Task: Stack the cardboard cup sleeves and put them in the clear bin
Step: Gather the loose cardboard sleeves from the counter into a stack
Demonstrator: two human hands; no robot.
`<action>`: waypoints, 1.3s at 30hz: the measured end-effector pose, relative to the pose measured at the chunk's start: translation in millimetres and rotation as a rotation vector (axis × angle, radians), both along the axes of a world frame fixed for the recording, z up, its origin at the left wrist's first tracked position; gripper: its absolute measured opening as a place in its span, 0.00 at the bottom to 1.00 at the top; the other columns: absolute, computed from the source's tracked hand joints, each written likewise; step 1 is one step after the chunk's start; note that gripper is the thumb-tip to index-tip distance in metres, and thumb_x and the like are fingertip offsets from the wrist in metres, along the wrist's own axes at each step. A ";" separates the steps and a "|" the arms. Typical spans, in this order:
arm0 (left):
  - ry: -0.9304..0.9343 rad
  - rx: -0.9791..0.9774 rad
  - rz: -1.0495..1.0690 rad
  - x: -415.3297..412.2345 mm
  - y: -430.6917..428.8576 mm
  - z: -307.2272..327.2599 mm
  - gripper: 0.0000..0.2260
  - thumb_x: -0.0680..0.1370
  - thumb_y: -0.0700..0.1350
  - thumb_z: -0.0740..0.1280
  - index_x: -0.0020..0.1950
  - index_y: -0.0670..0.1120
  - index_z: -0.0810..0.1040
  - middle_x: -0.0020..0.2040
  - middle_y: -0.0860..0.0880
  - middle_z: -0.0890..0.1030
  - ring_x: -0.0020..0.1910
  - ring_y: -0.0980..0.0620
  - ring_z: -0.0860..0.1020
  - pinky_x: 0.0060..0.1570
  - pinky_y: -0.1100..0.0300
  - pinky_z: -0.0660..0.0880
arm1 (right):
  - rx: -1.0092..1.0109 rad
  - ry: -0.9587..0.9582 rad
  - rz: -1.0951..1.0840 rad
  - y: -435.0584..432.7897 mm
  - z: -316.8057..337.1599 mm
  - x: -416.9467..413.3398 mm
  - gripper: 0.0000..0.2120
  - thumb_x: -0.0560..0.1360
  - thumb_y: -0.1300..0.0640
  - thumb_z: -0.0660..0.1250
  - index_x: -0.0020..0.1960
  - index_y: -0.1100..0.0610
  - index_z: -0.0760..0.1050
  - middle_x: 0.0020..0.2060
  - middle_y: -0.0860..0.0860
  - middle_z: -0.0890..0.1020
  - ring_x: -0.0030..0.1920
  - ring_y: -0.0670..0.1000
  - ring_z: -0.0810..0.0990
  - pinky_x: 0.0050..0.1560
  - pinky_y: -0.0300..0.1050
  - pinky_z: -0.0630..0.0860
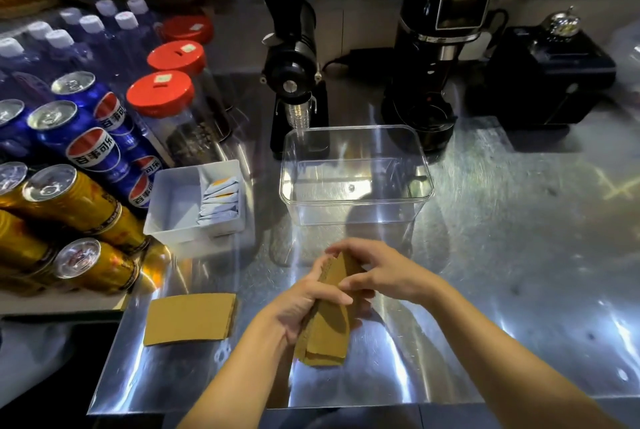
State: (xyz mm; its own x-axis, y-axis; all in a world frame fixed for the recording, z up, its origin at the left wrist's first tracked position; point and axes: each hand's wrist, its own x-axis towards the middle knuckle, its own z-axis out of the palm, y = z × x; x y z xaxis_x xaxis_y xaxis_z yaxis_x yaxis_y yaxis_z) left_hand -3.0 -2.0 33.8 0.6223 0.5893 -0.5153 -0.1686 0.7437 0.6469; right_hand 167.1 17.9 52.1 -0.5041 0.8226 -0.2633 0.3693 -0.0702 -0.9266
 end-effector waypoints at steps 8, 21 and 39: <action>0.483 0.335 -0.373 -5.6 3.9 8.6 0.16 0.71 0.34 0.68 0.59 0.40 0.74 0.45 0.41 0.77 0.43 0.44 0.77 0.45 0.50 0.75 | -0.058 0.127 -0.213 2.9 -11.2 24.9 0.13 0.68 0.69 0.70 0.44 0.53 0.74 0.36 0.50 0.74 0.37 0.46 0.73 0.36 0.34 0.72; 0.240 0.322 0.616 24.3 -10.5 -37.3 0.03 0.68 0.46 0.68 0.41 0.51 0.76 0.35 0.54 0.79 0.38 0.57 0.78 0.38 0.63 0.74 | -0.065 0.526 -0.770 -33.7 -61.3 -6.0 0.06 0.67 0.51 0.70 0.41 0.52 0.75 0.34 0.47 0.76 0.39 0.49 0.72 0.41 0.47 0.67; 0.448 0.531 0.688 23.4 9.8 -45.6 0.13 0.75 0.50 0.60 0.33 0.53 0.77 0.29 0.58 0.75 0.34 0.55 0.70 0.42 0.54 0.66 | 0.076 0.383 -0.995 -21.8 -70.1 -25.4 0.08 0.75 0.59 0.63 0.38 0.51 0.75 0.32 0.45 0.74 0.35 0.43 0.72 0.41 0.41 0.69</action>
